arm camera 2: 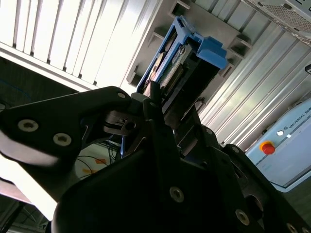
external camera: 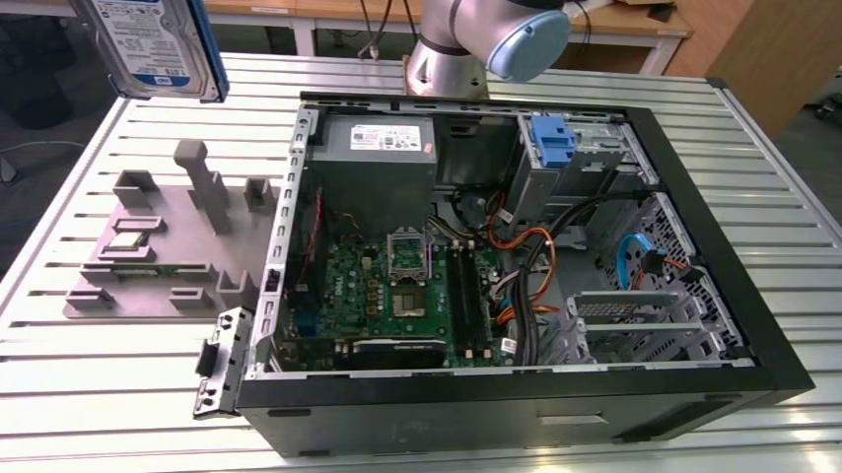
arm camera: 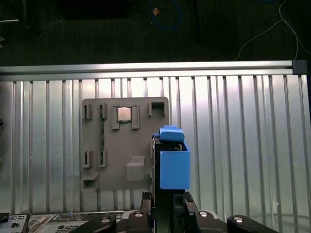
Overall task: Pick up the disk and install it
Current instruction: 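Pick up the disk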
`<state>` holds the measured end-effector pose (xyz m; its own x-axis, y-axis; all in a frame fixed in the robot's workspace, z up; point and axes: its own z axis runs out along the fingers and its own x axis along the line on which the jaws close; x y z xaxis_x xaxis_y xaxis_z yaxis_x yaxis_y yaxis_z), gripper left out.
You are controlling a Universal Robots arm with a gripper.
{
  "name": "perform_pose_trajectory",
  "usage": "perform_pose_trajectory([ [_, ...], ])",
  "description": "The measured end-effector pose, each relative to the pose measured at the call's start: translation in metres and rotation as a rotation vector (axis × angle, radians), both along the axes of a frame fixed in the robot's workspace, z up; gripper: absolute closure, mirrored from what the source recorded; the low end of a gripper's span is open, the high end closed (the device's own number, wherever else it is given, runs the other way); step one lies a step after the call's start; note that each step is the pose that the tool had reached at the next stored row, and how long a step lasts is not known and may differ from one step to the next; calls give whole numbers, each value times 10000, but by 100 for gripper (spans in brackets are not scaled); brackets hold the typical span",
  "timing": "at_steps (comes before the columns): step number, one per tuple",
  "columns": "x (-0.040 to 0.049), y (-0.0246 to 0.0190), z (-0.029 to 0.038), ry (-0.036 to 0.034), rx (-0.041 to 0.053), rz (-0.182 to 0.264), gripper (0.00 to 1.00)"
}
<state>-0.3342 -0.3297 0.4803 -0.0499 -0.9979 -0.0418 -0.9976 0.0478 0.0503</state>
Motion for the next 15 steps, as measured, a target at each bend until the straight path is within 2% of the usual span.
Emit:
perform_pose_trajectory([
  [6,42,0,0,0,-1,0,65],
  [15,247,0,0,0,0,0,65],
])
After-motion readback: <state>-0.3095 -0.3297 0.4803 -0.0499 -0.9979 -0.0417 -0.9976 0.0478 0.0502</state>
